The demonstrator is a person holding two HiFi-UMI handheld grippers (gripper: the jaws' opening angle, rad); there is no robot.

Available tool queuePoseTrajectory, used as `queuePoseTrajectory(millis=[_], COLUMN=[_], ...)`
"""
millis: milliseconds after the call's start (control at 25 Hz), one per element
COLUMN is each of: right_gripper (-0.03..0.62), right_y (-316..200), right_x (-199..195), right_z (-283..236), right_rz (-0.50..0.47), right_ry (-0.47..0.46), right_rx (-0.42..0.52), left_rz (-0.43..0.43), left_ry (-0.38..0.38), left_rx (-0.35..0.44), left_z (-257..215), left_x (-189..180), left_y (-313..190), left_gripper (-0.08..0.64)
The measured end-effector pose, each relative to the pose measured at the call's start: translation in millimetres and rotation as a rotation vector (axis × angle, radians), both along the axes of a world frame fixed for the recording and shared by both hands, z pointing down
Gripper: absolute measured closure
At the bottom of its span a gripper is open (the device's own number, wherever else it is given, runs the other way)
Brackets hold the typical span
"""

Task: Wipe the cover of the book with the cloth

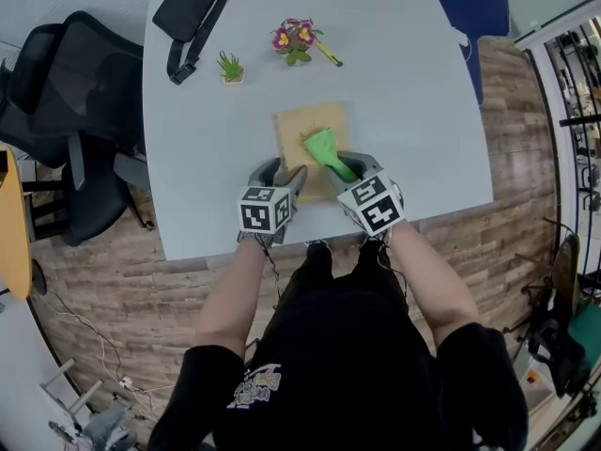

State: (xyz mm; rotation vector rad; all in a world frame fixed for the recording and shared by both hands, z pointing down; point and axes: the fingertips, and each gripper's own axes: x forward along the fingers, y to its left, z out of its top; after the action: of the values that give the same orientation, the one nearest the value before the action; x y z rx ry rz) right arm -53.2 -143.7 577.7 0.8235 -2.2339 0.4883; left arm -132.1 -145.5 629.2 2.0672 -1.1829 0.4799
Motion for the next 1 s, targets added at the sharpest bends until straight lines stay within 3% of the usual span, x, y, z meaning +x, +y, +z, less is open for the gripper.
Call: queuePoseTrajectory(millis=[520,840,1000], right_gripper=[0.492,0.492,0.492], right_y=[64.1,64.5,61.6], right_x=[-47.4,-35.5,-25.8], right_z=[14.9,25.8,26.6], right_rz=[-0.066,-0.156,-0.158], right_ry=[-0.108,0.039,0.062], right_rx=[-0.141,-0.082,-0.074], left_rz=[0.002,0.012,0.016], left_ry=[0.012,-0.003,-0.011], left_rx=[-0.005,0.002,0.005], left_z=[1.3,1.2,0.0], left_x=[-1.7,-1.3,-0.5], left_y=[-0.2,-0.1,0.1], left_gripper=[0.282,0.282,0.282])
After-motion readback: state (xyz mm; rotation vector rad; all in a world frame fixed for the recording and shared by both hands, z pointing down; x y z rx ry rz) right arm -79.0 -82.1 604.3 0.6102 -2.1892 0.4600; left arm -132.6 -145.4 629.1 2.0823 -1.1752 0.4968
